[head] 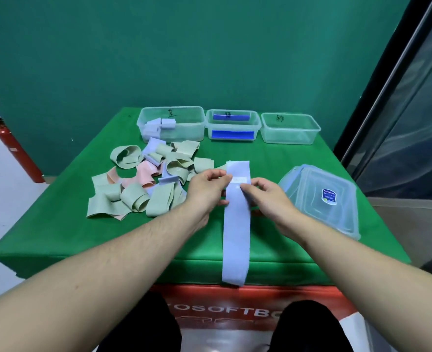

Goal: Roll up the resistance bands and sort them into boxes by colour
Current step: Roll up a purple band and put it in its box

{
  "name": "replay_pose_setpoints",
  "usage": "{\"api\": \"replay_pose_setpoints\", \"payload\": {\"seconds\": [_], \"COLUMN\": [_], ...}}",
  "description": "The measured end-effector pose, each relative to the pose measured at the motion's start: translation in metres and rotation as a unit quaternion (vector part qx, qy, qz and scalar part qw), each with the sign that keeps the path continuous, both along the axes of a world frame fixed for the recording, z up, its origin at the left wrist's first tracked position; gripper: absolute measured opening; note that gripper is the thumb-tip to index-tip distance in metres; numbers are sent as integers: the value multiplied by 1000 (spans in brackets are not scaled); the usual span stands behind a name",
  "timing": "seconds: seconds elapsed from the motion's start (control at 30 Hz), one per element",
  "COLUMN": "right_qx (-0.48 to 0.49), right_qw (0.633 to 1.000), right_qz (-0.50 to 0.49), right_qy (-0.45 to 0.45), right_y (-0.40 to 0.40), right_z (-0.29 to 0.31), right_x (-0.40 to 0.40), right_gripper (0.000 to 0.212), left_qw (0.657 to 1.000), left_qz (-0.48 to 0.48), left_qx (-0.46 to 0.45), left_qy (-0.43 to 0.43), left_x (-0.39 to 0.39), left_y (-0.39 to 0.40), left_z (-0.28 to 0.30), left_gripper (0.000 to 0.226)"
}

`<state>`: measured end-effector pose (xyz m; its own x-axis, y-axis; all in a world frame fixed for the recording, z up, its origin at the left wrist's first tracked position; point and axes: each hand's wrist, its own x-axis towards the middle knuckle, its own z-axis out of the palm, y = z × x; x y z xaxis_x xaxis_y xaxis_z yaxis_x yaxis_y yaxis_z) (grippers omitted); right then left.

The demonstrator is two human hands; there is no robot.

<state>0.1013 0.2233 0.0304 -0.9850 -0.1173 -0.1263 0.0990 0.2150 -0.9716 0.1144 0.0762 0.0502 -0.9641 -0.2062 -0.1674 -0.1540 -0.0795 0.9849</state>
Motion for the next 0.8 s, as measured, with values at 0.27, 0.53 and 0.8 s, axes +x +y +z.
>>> {"api": "replay_pose_setpoints", "payload": {"seconds": [0.27,0.53,0.8], "right_qx": [149,25,143], "right_qw": [987,995,988], "right_qz": [-52,-77,43], "right_qy": [29,-56,43], "right_y": [3,3,14], "right_z": [-21,-24,-39], "right_x": [-65,-102,-47], "right_gripper": [24,16,15], "left_qw": [997,998,962], "left_qz": [-1,-20,-122], "left_qx": [-70,-32,-231], "left_qy": [-36,-41,78], "left_x": [-66,-91,-35], "left_y": [5,20,2], "left_z": [-34,-47,-78], "left_gripper": [13,25,15]}}
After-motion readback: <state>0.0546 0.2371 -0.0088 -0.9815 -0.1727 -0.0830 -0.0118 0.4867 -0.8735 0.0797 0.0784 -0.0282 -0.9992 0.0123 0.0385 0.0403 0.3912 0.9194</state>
